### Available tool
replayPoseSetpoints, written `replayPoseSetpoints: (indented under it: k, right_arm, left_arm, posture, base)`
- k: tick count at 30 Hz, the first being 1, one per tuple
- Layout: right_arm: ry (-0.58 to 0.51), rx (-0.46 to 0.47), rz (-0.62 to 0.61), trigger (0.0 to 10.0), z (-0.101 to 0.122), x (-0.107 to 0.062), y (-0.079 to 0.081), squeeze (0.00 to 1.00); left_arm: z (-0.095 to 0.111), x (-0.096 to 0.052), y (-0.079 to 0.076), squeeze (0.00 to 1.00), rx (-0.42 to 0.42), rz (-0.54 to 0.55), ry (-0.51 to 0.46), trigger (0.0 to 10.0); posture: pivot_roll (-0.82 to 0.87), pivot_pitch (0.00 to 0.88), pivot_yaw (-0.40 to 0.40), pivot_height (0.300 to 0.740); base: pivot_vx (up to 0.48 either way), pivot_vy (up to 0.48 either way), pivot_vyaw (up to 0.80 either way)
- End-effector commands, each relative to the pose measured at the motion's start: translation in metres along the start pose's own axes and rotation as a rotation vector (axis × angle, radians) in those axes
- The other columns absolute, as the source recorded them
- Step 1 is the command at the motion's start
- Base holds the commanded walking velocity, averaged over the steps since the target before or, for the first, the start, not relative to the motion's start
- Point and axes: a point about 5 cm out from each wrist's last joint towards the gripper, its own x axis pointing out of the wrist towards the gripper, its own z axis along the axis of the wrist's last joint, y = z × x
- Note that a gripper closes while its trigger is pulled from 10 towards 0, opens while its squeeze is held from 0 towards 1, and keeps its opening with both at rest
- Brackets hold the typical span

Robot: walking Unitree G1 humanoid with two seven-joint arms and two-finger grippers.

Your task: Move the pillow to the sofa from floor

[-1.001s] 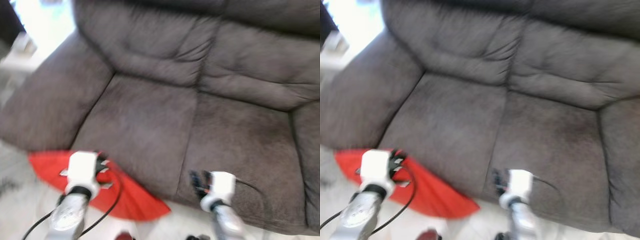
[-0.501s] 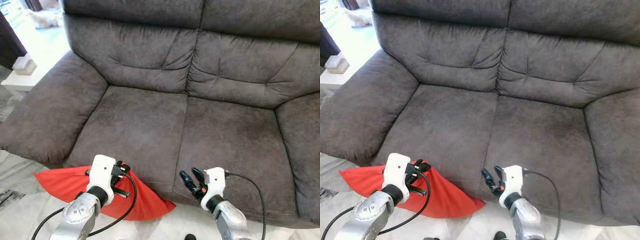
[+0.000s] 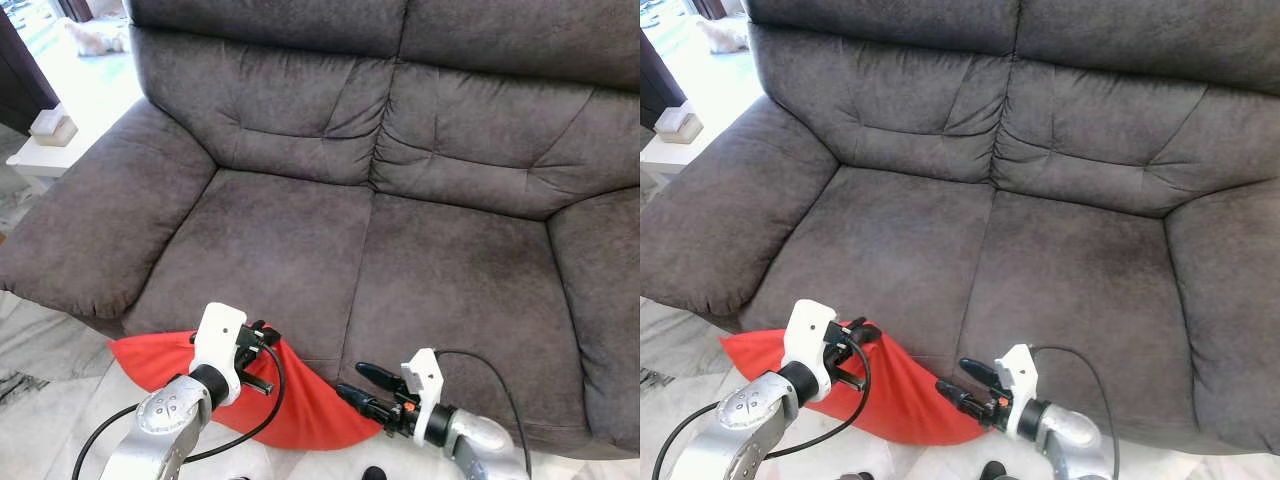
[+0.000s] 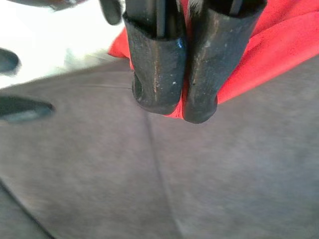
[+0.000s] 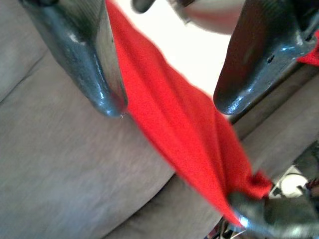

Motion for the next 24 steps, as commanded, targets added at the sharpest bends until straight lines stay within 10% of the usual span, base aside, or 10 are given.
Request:
replayPoseSetpoints:
  k: [1, 24]
  right_arm:
    - [-0.021, -0.017, -0.017, 10.0, 0.001, 0.002, 0.001, 1.0]
    - [-0.044, -0.051, 0.14, 10.0, 0.008, 0.01, 0.012, 1.0]
  left_arm:
    - [0.028, 0.003, -0.014, 0.0, 0.011, -0.105, -0.119, 10.0]
    - [0.046, 0.016, -0.044, 0.0, -0.102, -0.414, -0.12, 10.0]
  posture:
    - [0.21, 0.216, 0.006, 0.737]
    - [0.2, 0.186, 0.003, 0.737]
  base:
    - [0.0, 0.0, 0.0]
    - [0.0, 0.0, 0.0]
